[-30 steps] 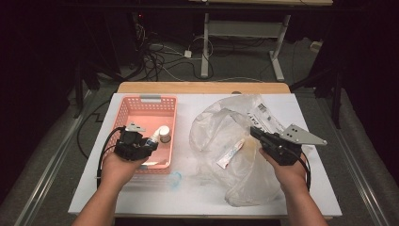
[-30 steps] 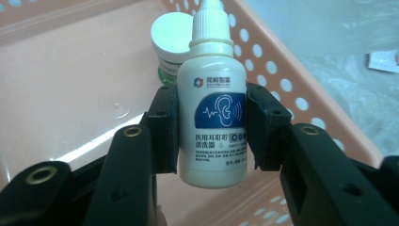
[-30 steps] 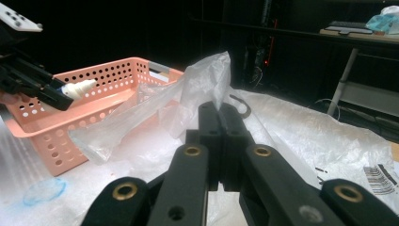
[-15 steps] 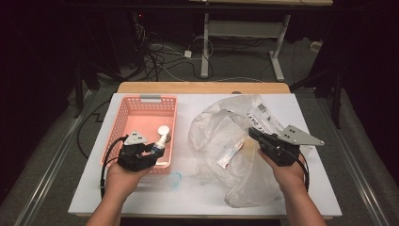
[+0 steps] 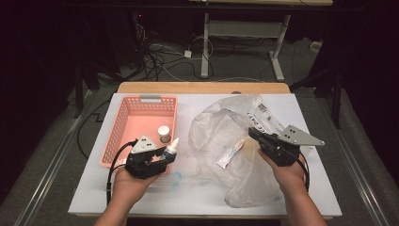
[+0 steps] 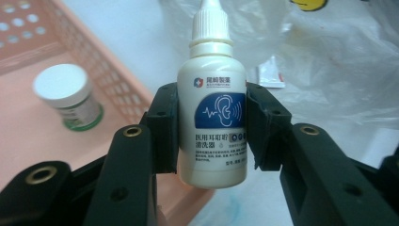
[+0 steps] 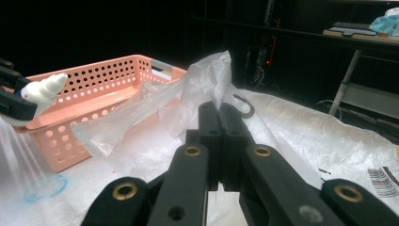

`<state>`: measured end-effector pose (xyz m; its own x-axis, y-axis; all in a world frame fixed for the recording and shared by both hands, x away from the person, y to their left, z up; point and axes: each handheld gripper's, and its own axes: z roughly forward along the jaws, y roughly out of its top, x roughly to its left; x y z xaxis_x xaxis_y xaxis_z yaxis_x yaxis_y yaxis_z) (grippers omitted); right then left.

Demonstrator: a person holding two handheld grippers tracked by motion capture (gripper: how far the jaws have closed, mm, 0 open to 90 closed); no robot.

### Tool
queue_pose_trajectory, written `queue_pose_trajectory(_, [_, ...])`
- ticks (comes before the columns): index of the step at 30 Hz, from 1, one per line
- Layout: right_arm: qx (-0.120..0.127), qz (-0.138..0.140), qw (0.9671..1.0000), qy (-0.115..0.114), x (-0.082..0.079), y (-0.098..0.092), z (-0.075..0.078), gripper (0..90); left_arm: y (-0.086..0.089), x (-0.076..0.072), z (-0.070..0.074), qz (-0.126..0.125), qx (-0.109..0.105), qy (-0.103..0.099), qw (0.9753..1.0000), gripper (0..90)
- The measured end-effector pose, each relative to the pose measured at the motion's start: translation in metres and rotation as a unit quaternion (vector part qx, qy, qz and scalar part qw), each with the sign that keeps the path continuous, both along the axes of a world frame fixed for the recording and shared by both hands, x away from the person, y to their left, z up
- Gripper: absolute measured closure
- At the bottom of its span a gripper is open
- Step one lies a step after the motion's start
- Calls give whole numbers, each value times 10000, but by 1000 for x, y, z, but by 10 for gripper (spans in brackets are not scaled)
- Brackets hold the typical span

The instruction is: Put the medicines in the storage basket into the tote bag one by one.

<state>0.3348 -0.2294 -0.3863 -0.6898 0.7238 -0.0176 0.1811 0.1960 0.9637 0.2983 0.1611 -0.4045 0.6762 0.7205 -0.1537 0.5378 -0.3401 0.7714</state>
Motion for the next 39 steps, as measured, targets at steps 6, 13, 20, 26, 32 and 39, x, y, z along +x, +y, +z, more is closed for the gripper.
queue_pose_trajectory(6, [22,-3,10000,-4,0,-2,0,900,-14,-6,-1,-239,-105,52,9996,579])
queue_pose_trajectory(13, [30,-5,10000,-12,0,-1,0,900,-28,-13,1,-456,-185,-38,9988,579])
queue_pose_trajectory(20, [18,4,10000,-10,1,-1,-1,900,-38,-18,3,-598,-283,-46,9978,578])
queue_pose_trajectory(26, [42,8,10000,0,0,-1,0,900,-53,-17,0,-725,-237,-50,9971,578])
queue_pose_trajectory(32, [81,-13,10000,34,1,-2,-1,900,-74,-12,-1,-890,-263,-40,9957,578])
queue_pose_trajectory(39, [81,10,10000,33,2,-1,-2,900,-103,1,-5,-977,-152,-17,9951,577])
